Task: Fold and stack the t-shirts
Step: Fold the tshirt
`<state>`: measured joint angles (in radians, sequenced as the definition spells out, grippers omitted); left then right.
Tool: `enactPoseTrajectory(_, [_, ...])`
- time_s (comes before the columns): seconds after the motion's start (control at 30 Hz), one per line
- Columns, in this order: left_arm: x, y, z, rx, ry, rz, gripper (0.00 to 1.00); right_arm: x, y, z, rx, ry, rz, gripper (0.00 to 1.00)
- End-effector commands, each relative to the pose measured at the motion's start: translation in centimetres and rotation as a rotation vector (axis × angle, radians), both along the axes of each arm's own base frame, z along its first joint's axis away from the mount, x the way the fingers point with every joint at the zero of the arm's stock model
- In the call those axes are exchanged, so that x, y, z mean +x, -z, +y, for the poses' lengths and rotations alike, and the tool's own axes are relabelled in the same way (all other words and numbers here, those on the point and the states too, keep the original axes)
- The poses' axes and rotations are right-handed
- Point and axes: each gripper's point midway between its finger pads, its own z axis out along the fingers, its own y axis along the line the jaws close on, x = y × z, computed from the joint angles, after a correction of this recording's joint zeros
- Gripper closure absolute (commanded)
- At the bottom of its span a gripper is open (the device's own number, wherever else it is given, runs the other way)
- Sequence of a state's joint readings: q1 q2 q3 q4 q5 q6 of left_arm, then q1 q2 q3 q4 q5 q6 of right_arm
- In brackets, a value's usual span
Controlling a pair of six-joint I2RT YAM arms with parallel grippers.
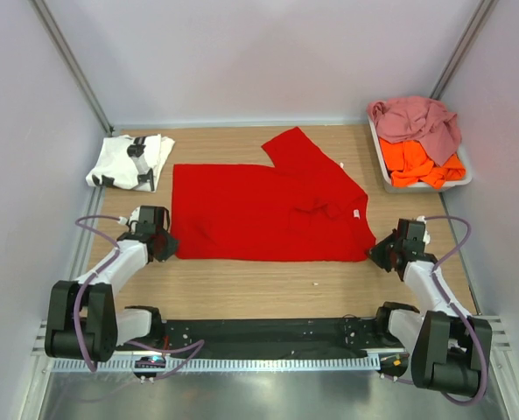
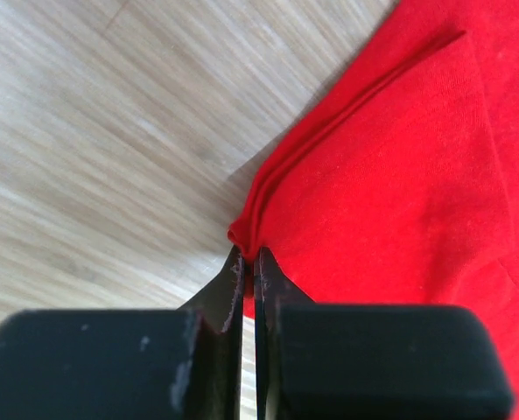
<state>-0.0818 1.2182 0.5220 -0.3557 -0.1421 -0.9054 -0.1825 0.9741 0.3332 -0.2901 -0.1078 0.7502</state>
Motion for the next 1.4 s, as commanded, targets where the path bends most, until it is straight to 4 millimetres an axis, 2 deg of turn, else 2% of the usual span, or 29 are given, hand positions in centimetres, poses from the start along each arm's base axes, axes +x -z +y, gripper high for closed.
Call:
enactPoseTrajectory(0.0, [0.5, -1.9, 1.1, 0.049, -0.012, -0.027, 1.0, 1.6, -1.1, -2.3, -0.068, 0.028, -0.006, 0.99])
enactPoseTrajectory(0.17, [-0.3, -3.6, 2.8, 0.058, -0.063, -0.065, 1.0, 1.2, 0.2, -4.1, -0.033, 0.083, 0.057, 0.99])
enactPoseTrajectory(0.3, [-1.3, -3.6, 3.1, 0.067, -0.064, -0.053, 1.0, 1.0, 0.2, -4.1, -0.023, 0.092, 0.049, 0.99])
enactPoseTrajectory(0.43, [-2.0, -3.2, 3.0, 0.063, -0.071, -0.043, 1.0, 0.8, -0.7, -4.9, -0.065, 0.139, 0.032, 0.99])
enactPoseTrajectory(0.53, [-2.3, -3.0, 2.6, 0.038, -0.067, -0.041, 1.0, 0.6, -1.0, -5.2, -0.076, 0.159, 0.023, 0.9])
enactPoseTrajectory(0.57, [-2.4, -3.0, 2.4, 0.027, -0.062, -0.038, 1.0, 0.6, -1.2, -5.1, -0.074, 0.161, 0.018, 0.71])
enactPoseTrajectory(0.63, [-2.2, -3.4, 1.4, -0.018, -0.034, -0.05, 0.85, 0.7, -1.7, -5.1, -0.074, 0.157, 0.009, 0.4])
enactPoseTrajectory(0.67, [-2.3, -3.7, 1.0, -0.041, -0.024, -0.053, 0.77, 0.4, -1.9, -5.0, -0.075, 0.155, 0.016, 0.21])
enactPoseTrajectory(0.7, [-1.8, -4.5, 0.6, -0.059, -0.011, -0.074, 0.57, 0.7, -2.6, -5.4, -0.095, 0.162, 0.003, 0.16])
enactPoseTrajectory(0.77, [-1.5, -6.3, -0.9, -0.118, 0.068, -0.113, 0.38, 0.5, -4.2, -5.8, -0.131, 0.167, -0.029, 0.13])
enactPoseTrajectory(0.8, [-0.7, -8.2, -1.3, -0.127, 0.097, -0.154, 0.26, 0.8, -5.6, -6.7, -0.173, 0.187, -0.06, 0.12])
enactPoseTrajectory(0.87, [-0.9, -10.0, -2.6, -0.153, 0.217, -0.163, 0.18, 1.3, -8.1, -6.7, -0.201, 0.169, -0.141, 0.12])
enactPoseTrajectory(0.9, [-0.3, -12.1, -3.0, -0.157, 0.262, -0.2, 0.15, 1.8, -9.6, -6.7, -0.213, 0.158, -0.183, 0.13])
enactPoseTrajectory(0.93, [-1.1, -12.5, -3.3, -0.163, 0.295, -0.166, 0.14, 2.5, -10.8, -5.3, -0.17, 0.088, -0.23, 0.15])
enactPoseTrajectory(0.97, [-1.3, -13.1, -3.5, -0.16, 0.336, -0.158, 0.14, 3.1, -11.8, -4.5, -0.166, 0.046, -0.271, 0.17])
enactPoseTrajectory(1.0, [-1.0, -14.6, -3.3, -0.121, 0.394, -0.184, 0.13, 3.8, -13.1, -3.7, -0.167, -0.008, -0.299, 0.19])
enactPoseTrajectory(1.03, [-1.7, -14.9, -3.3, -0.106, 0.429, -0.164, 0.13, 4.3, -13.5, -2.8, -0.165, -0.056, -0.307, 0.23])
enactPoseTrajectory(1.07, [-1.8, -15.4, -3.2, -0.088, 0.462, -0.171, 0.12, 5.3, -15.0, -0.3, -0.179, -0.158, -0.339, 0.26])
enactPoseTrajectory(1.1, [-1.6, -16.0, -2.7, -0.043, 0.483, -0.186, 0.12, 5.9, -14.2, 0.8, -0.199, -0.207, -0.296, 0.29])
enactPoseTrajectory(1.13, [-1.3, -16.2, -2.3, -0.022, 0.46, -0.202, 0.1, 6.5, -14.2, 1.2, -0.267, -0.211, -0.276, 0.45])
enactPoseTrajectory(1.17, [-1.0, -16.2, -2.4, -0.026, 0.457, -0.224, 0.1, 7.1, -15.2, 4.9, -0.277, -0.325, -0.306, 0.54])
enactPoseTrajectory(1.2, [-1.3, -15.4, -2.7, -0.041, 0.461, -0.229, 0.1, 7.6, -14.7, 6.3, -0.283, -0.364, -0.282, 0.64])
enactPoseTrajectory(1.23, [-0.9, -15.5, -2.7, -0.043, 0.457, -0.247, 0.1, 8.2, -12.8, 7.3, -0.277, -0.393, -0.216, 0.81])
enactPoseTrajectory(1.27, [-1.1, -15.4, -2.7, -0.038, 0.459, -0.238, 0.1, 9.0, -12.6, 8.3, -0.267, -0.41, -0.203, 0.87])
enactPoseTrajectory(1.3, [-1.0, -15.7, -2.3, -0.02, 0.45, -0.238, 0.11, 9.7, -11.2, 9.6, -0.267, -0.437, -0.162, 0.95])
enactPoseTrajectory(1.33, [-1.0, -15.8, -2.2, -0.015, 0.44, -0.244, 0.11, 9.7, -9.8, 9.6, -0.271, -0.445, -0.119, 0.97])
enactPoseTrajectory(1.37, [-1.0, -15.6, -2.1, -0.01, 0.433, -0.244, 0.11, 10.6, -9.8, 10.3, -0.269, -0.452, -0.13, 0.98])
